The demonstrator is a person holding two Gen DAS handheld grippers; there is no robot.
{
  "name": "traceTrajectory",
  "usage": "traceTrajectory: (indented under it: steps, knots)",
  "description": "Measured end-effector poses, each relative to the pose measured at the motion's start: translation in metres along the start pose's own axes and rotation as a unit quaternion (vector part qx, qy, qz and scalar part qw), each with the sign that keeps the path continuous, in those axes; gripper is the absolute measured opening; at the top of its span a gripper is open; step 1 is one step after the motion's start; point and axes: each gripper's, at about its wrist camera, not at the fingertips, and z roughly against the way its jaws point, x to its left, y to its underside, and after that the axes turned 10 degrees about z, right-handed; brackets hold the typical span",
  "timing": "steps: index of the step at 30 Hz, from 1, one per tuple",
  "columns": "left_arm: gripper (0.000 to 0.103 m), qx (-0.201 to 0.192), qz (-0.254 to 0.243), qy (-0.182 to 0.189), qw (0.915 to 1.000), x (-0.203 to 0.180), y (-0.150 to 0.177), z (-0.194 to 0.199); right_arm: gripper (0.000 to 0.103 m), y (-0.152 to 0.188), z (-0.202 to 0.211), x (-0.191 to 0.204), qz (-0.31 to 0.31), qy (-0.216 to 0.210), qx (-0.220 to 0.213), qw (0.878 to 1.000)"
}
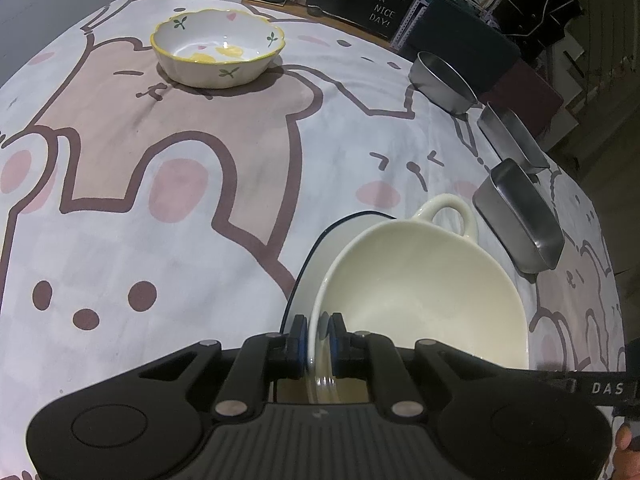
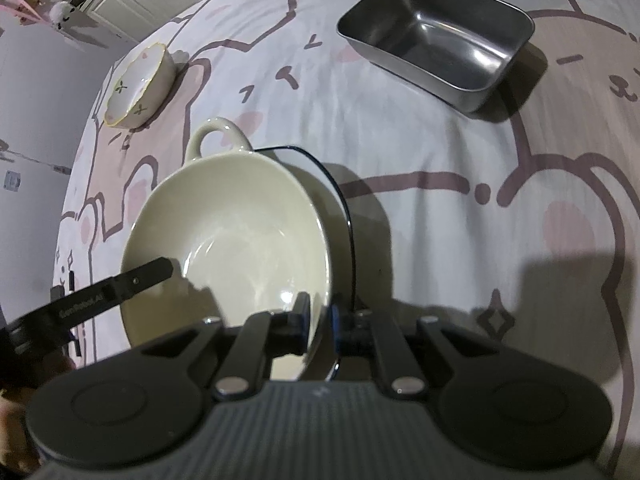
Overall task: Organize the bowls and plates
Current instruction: 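Lower the cream bowl onto the dark-rimmed white plate with both grippers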
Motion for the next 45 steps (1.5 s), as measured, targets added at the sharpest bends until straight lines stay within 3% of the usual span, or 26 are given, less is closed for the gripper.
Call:
traceTrajectory:
  steps: [11, 24, 29, 45]
  knots:
    - [0.012, 0.0, -0.005, -0.002, 1.0, -0.001, -0.001, 0.001, 0.011, 0.001, 0.01, 0.001, 0.017, 0.013, -0.016, 1.0]
    - [0.012, -0.009, -0.057, -0.033, 0.9978, -0.017, 0.004, 0.005, 0.008, 0.004, 0.011, 0.004, 0.03, 0.023, -0.021, 0.999]
    - [0.01, 0.008, -0.005, -0.006, 0.9999, -0.003, -0.002, 0.005, 0.008, 0.002, 0.01, 0.004, 0.033, 0.024, -0.018, 0.999]
    - [0.006, 0.03, 0.027, 0.031, 0.9987, 0.014, -0.004, 0.012, 0.008, 0.004, 0.014, 0.005, 0.04, 0.029, -0.025, 0.998]
